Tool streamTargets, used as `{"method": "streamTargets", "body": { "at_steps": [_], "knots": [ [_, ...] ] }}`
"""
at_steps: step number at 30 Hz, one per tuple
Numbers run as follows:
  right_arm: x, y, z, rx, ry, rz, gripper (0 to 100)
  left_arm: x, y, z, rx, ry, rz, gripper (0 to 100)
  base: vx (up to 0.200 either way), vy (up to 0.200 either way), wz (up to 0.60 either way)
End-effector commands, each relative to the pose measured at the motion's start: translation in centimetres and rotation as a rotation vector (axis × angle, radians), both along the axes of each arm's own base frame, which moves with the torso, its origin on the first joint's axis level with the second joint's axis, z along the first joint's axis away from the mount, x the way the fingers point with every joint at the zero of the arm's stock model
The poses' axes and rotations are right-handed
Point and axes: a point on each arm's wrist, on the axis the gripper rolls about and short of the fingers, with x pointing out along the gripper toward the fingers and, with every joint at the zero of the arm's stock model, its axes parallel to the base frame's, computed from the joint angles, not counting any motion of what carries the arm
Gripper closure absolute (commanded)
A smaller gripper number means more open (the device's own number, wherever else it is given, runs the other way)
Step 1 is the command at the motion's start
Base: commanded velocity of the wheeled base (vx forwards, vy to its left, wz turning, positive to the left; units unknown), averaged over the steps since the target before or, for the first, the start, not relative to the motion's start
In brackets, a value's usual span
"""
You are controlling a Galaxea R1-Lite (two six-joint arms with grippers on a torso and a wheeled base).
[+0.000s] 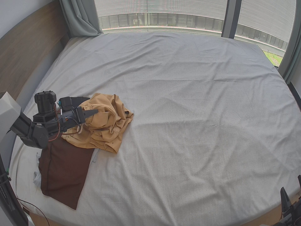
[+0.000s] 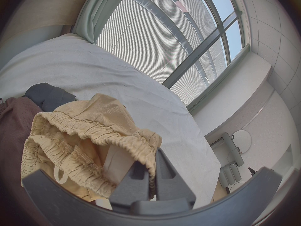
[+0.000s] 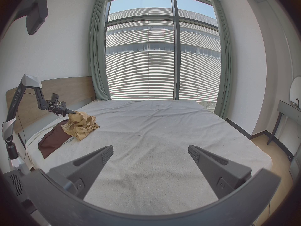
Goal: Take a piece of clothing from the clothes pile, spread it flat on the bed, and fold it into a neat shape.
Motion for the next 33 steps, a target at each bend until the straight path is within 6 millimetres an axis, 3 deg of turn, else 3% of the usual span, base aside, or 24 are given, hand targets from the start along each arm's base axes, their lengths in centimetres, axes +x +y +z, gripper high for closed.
{"method": "streamTargets", "body": {
  "at_steps": [1,20,33],
  "knots": [
    [0.0,0.0,-0.5,0.000,0.000,0.000,0,-0.3,-0.4,1.0,-0.017,-0.012,-0.002,100,0.000,0.000,0.00],
    [0.0,0.0,-0.5,0.000,0.000,0.000,0,-1.7,-2.3,3.8,-0.112,-0.002,-0.033,100,0.000,0.000,0.00],
    [0.0,0.0,-0.5,0.001,0.000,0.000,0,-3.7,-4.3,5.9,-0.152,-0.011,-0.046,100,0.000,0.000,0.00]
  ]
}}
